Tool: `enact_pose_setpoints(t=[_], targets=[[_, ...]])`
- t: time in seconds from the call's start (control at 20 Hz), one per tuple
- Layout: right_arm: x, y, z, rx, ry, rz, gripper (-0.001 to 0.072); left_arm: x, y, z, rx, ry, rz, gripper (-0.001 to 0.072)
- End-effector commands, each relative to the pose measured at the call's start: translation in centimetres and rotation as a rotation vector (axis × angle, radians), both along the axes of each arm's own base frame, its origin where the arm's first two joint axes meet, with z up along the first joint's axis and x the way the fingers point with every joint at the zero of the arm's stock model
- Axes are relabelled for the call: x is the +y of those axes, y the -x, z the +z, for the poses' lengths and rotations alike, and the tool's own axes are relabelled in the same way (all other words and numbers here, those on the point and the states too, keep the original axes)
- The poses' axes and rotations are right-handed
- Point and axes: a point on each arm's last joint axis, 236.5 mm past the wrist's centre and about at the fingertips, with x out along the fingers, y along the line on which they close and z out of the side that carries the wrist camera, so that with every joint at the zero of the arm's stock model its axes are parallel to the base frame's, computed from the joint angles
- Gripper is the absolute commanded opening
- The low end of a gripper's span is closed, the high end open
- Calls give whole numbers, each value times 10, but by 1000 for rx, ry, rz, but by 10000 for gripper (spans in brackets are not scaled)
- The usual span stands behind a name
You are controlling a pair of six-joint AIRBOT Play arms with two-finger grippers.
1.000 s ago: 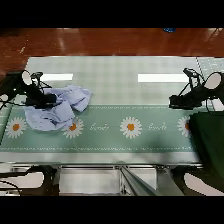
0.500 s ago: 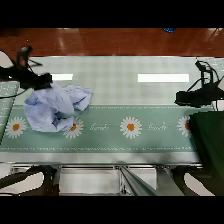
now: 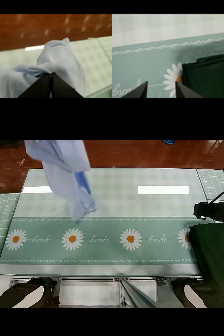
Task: Fold the shirts.
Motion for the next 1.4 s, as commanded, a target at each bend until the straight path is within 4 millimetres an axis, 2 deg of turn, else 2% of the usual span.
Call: enact_pose_setpoints(t=[0.0, 0.1, 0.15, 0.25, 0.35, 0.45, 0.5, 0.6, 0.7, 0.8, 0.9, 0.95, 1.05, 1.15, 1.2, 1.25, 1.3, 1.35], targets=[[7, 10, 20, -65, -29, -4, 399, -35, 33, 94, -253, 96, -73, 15], [9, 14, 32, -106, -30, 9, 399, -49, 43, 121, -339, 143, -92, 15], [9, 17, 38, -127, -26, 12, 399, -62, 48, 122, -342, 153, -122, 15], [9, 22, 48, -163, -23, 12, 399, -96, 59, 106, -295, 151, -215, 15], [9, 26, 56, -193, -20, 12, 398, -139, 72, 71, -212, 130, -322, 16], [10, 29, 60, -205, -19, 12, 398, -179, 89, 20, -121, 84, -423, 16], [9, 31, 59, -201, -19, 12, 398, -193, 95, -8, -63, 67, -455, 16], [9, 34, 57, -183, -17, 15, 399, -207, 100, -67, 62, 27, -475, 16], [9, 35, 55, -175, -16, 17, 398, -204, 98, -128, 197, -14, -454, 16], [10, 35, 55, -175, -20, 18, 398, -192, 101, -199, 345, -67, -424, 16], [11, 35, 55, -174, -22, 17, 398, -175, 115, -267, 493, -133, -408, 16], [11, 35, 54, -172, -24, 18, 398, -163, 130, -296, 584, -175, -416, 16], [13, 38, 41, -143, -34, 20, 398, -135, 157, -340, 755, -241, -423, 16], [19, 39, 15, -102, -60, 24, 398, -114, 173, -368, 870, -270, -410, 23], [25, 36, 0, -98, -93, 24, 398, -109, 177, -376, 901, -276, -402, 157], [33, 31, -14, -105, -130, 27, 398, -103, 177, -381, 914, -299, -399, 435], [40, 25, -24, -118, -167, 27, 398, -94, 173, -385, 907, -332, -386, 507], [43, 17, -30, -125, -187, 24, 397, -84, 169, -384, 908, -360, -372, 507]])
